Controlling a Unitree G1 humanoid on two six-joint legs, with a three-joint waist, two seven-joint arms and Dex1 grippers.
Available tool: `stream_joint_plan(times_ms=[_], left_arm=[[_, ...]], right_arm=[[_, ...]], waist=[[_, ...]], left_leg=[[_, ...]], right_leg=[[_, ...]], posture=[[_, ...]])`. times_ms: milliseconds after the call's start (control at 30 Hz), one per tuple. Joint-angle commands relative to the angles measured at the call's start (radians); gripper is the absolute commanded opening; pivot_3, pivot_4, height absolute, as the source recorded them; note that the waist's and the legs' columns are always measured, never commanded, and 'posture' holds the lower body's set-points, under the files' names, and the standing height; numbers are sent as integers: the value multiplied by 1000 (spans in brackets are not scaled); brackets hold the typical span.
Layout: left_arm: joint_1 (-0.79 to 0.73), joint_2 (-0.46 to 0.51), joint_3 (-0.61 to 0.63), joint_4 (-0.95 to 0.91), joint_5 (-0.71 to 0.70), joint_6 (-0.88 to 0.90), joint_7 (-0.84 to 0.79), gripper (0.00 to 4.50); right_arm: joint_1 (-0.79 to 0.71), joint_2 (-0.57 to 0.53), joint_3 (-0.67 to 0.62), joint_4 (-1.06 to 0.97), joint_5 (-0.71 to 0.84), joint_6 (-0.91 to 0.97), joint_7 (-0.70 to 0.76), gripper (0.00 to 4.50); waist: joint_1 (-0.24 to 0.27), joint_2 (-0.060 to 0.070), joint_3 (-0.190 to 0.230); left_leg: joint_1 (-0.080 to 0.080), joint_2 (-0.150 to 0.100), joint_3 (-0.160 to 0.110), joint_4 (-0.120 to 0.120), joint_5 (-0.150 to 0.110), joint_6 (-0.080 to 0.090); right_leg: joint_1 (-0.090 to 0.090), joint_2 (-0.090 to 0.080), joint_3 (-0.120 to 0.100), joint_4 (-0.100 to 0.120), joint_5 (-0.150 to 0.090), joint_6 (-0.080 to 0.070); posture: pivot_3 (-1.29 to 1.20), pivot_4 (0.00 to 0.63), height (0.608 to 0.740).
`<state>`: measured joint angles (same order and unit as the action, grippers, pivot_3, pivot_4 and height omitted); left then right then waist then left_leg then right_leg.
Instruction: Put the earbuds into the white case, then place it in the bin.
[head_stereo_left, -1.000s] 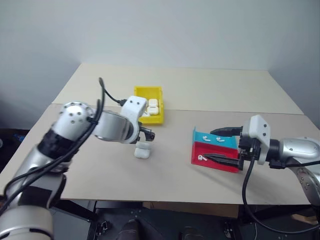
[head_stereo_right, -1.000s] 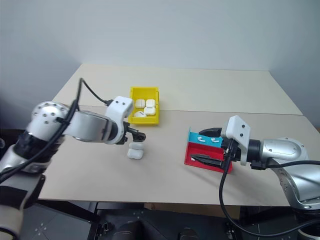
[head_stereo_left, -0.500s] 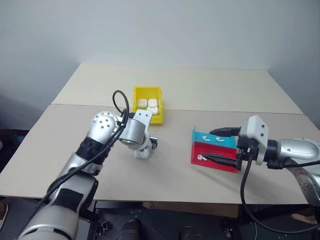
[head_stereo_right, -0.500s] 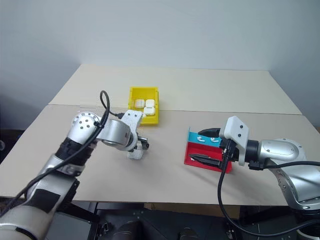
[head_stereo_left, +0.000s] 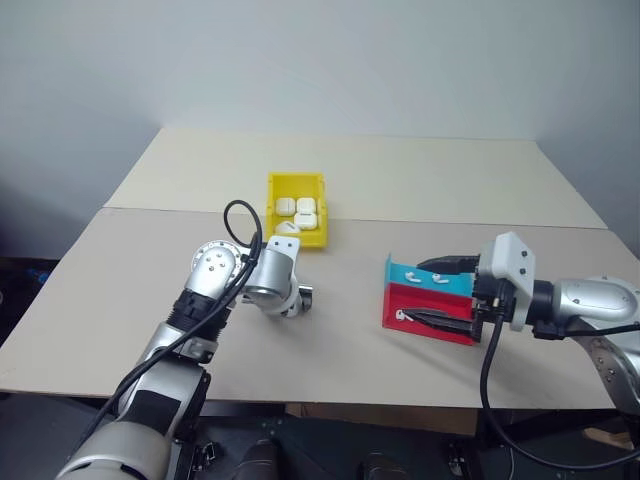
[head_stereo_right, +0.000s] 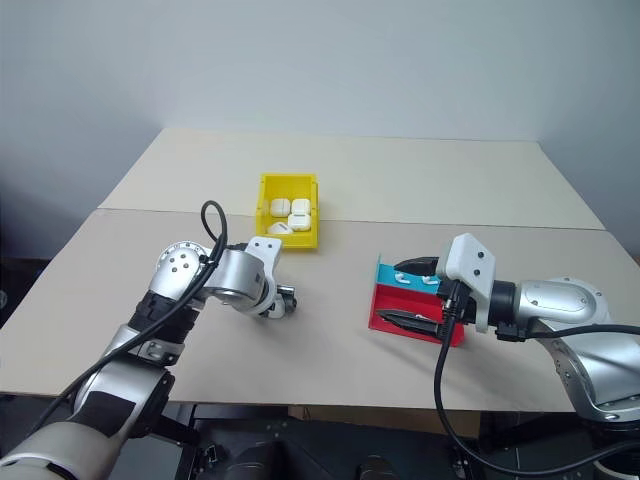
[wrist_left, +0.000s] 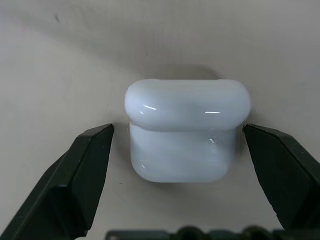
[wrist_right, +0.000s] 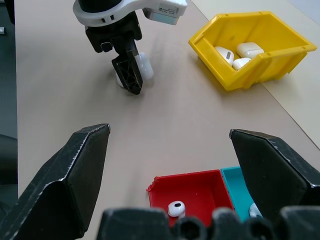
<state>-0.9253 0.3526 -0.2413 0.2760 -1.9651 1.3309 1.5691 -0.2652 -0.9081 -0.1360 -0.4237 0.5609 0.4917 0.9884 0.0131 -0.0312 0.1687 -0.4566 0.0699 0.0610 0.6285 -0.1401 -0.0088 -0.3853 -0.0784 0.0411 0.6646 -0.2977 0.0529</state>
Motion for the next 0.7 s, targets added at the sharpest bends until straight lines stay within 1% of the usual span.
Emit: stream_joint_plan(times_ms=[33, 233, 333, 433, 467, 600, 633, 667, 700], left_arm=[[-5, -1, 17, -10, -7, 16, 32, 4500], [0, 4, 23, 8, -7, 4, 41, 4500], [-1, 18, 16, 5, -7, 11, 21, 3936], [2, 26, 12, -3, -7, 22, 4, 2968], [1, 30, 9, -4, -7, 25, -4, 2789], [15, 55, 20, -47, -7, 25, -41, 2790], [24, 77, 26, -81, -7, 26, -73, 2790], [48, 120, 46, -148, -7, 15, -107, 2790], [82, 160, 85, -220, -7, -8, -141, 2790]], right_arm=[[-1, -4, -22, -34, 8, -1, -3, 4457], [3, -6, -25, -42, 12, 2, -3, 4457], [4, -7, -26, -50, 13, 6, -6, 4500], [9, -8, -28, -59, 16, 9, -7, 4500], [9, -8, -28, -60, 16, 10, -7, 4500], [12, -9, -31, -64, 19, 12, -9, 4500], [14, -9, -32, -65, 19, 12, -9, 4500], [18, -9, -34, -65, 19, 11, -8, 4500], [21, -10, -36, -65, 18, 10, -7, 4500]], waist=[[0, 0, 0], [0, 0, 0], [0, 0, 0], [0, 0, 0], [0, 0, 0], [-1, 0, 0], [-2, 0, 0], [-3, 0, 0], [-4, 0, 0]], left_leg=[[0, 0, 0, 0, 0, 0], [0, 0, 0, 0, 0, 0], [0, 0, 0, 0, 0, 0], [0, 0, 0, 0, 0, 0], [0, 0, 0, 0, 0, 0], [0, 0, 0, 0, 0, 0], [0, 0, 0, -1, 0, 0], [0, 0, 0, -1, 0, 0], [0, 0, 0, -1, 0, -1]], right_leg=[[0, 0, 0, 0, 0, 0], [0, 0, 0, 0, 0, 0], [0, 0, 0, 0, 0, 0], [0, 0, 0, 0, 0, 0], [0, 0, 0, 0, 0, 0], [0, 0, 0, 0, 0, 0], [0, 0, 0, 0, 0, 0], [0, 0, 0, 0, 0, 0], [-1, 0, 0, 0, 0, 0]], posture=[[0, 150, 740], [0, 150, 740], [0, 150, 740], [0, 150, 740], [0, 150, 740], [0, 150, 740], [0, 150, 740], [0, 150, 740], [0, 150, 740]])
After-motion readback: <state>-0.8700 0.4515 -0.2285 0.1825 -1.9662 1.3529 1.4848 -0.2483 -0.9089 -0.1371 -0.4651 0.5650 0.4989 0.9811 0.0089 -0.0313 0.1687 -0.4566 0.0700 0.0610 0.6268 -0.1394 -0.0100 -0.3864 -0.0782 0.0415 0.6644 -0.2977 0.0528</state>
